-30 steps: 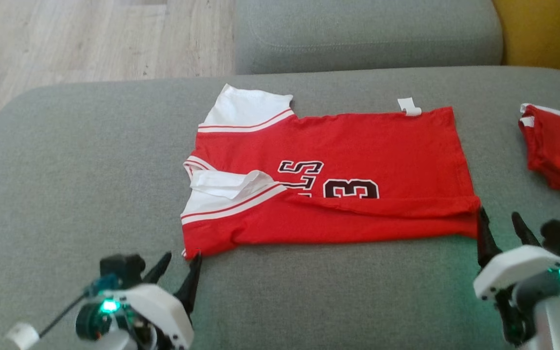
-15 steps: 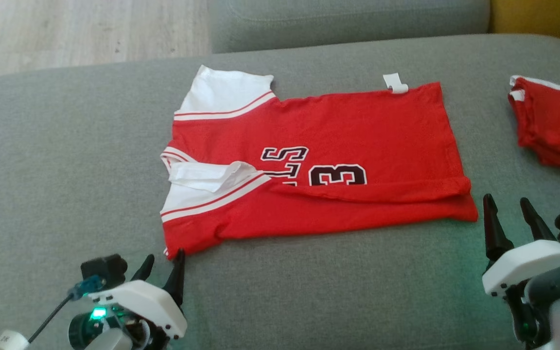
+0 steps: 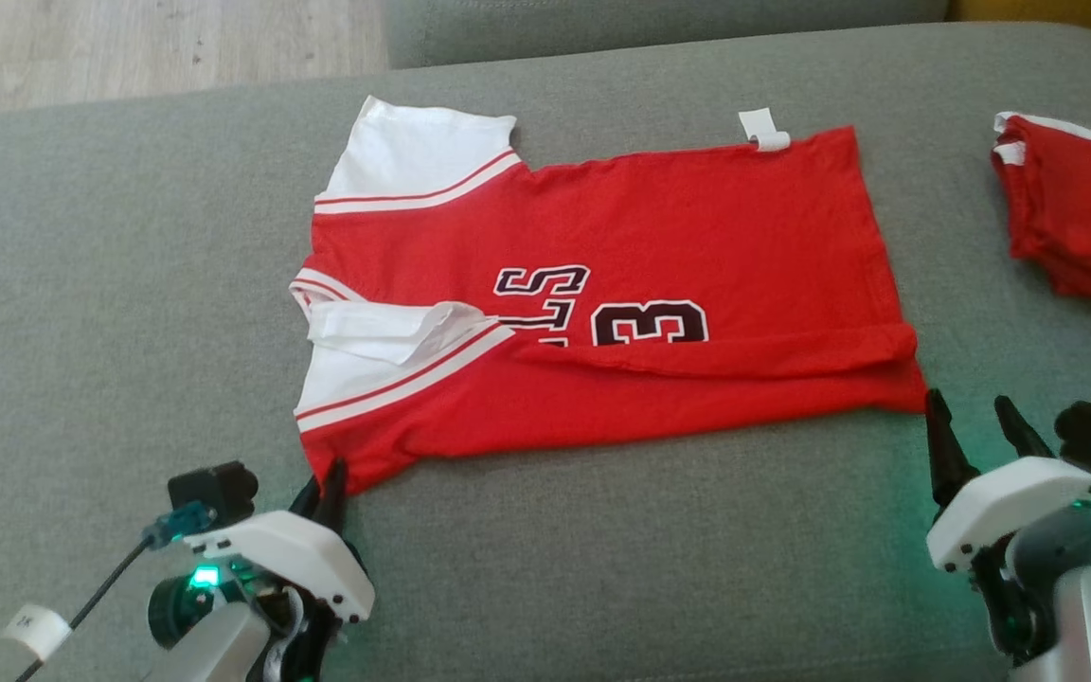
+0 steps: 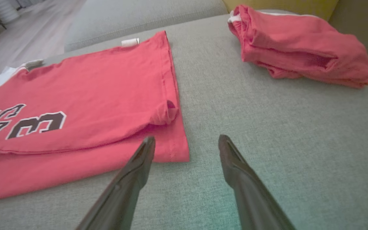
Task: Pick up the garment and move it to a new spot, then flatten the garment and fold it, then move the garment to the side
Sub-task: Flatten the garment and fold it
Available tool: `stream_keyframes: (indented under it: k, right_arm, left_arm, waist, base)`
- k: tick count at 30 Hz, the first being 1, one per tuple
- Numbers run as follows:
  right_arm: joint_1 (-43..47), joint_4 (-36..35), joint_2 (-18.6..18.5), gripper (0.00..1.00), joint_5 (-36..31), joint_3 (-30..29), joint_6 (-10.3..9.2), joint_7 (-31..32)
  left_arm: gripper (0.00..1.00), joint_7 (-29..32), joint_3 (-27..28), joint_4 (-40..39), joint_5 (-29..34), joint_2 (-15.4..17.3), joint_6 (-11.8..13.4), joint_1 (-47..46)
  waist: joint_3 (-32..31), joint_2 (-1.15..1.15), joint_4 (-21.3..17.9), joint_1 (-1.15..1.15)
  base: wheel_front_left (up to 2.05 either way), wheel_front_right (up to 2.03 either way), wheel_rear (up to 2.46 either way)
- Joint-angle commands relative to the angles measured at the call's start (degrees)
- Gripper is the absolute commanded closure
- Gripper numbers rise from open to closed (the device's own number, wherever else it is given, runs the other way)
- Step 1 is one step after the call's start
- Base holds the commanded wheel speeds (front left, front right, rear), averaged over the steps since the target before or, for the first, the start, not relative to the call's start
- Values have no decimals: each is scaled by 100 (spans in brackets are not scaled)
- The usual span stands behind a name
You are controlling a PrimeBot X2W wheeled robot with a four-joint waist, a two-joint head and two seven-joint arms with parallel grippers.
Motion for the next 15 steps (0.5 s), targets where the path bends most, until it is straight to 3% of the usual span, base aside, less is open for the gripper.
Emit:
stream_keyframes:
  k: [1, 12, 13, 15]
  right_arm:
    - [-293, -91, -43, 0, -24, 87, 39, 17]
    - [-1071, 1544, -43, 2, 133, -196, 39, 111]
    - [-1113, 1666, -43, 19, 154, -188, 39, 139]
    - [-1177, 1880, -43, 68, 256, -171, 39, 182]
  left_arm:
    - [100, -27, 186, -88, -6, 81, -34, -245]
    - [100, -187, 170, -346, 111, 164, -43, -291]
    - [100, -191, 167, -380, 119, 172, -36, -290]
    - [100, -208, 171, -451, 126, 191, -25, -281]
  waist:
    - [16, 0, 15, 0]
    - [132, 0, 257, 0]
    - [134, 0, 281, 0]
    - [126, 0, 316, 0]
  base:
    - [0, 0, 0]
    - [0, 0, 0]
    - [0, 0, 0]
    - [0, 0, 0]
